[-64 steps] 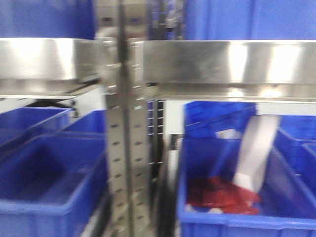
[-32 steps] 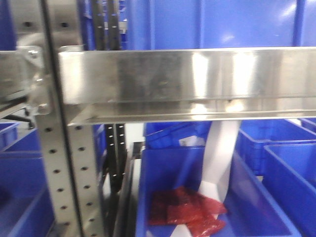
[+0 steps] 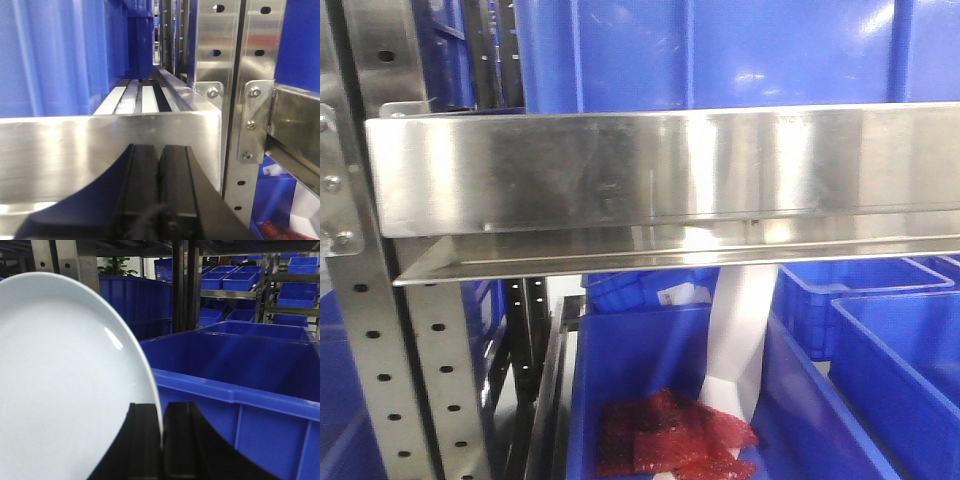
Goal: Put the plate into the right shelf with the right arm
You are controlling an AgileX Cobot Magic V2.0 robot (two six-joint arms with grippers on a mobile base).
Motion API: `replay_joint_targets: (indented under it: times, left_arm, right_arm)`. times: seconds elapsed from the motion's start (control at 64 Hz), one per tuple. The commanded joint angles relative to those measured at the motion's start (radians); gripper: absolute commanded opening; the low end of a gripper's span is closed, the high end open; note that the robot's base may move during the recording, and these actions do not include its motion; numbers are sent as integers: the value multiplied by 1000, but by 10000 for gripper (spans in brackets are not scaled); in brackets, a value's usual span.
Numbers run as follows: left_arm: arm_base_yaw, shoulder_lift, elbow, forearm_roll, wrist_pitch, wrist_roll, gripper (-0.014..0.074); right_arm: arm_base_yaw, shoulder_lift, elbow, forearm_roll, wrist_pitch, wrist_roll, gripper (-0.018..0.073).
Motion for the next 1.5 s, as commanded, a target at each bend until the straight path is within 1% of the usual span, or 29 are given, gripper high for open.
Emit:
replay_joint_targets:
  times: [0.0, 0.391, 0.531, 0.688, 0.969, 1.078, 1.25, 1.359, 1.484]
  left_arm:
    - [2, -11, 10, -2, -89, -2, -47]
    - [2, -11, 10, -2, -89, -2, -47]
    - [2, -11, 10, -2, -89, -2, -47]
    - [2, -11, 10, -2, -89, -2, -47]
    - [2, -11, 10, -2, -89, -2, -47]
    - [2, -11, 10, -2, -89, -2, -47]
    - [2, -11, 10, -2, -89, -2, -47]
    - [2, -11, 10, -2, -89, -2, -47]
    - [2, -11, 10, -2, -89, -2, -47]
  right_arm:
    - [1, 9, -32, -16, -91, -5, 55]
    - [1, 11, -32, -14, -111, -3, 55]
    - [1, 43, -65, -14, -122, -2, 55]
    - [1, 172, -196, -14, -112, -2, 55]
    - [-10, 485, -540, -32, -51, -2, 55]
    - [-54, 580, -666, -34, -6, -2, 55]
    - [-183, 697, -813, -34, 81, -2, 55]
    - [-262, 760, -860, -34, 82, -2, 55]
    - [-329, 838, -871, -34, 41, -2, 55]
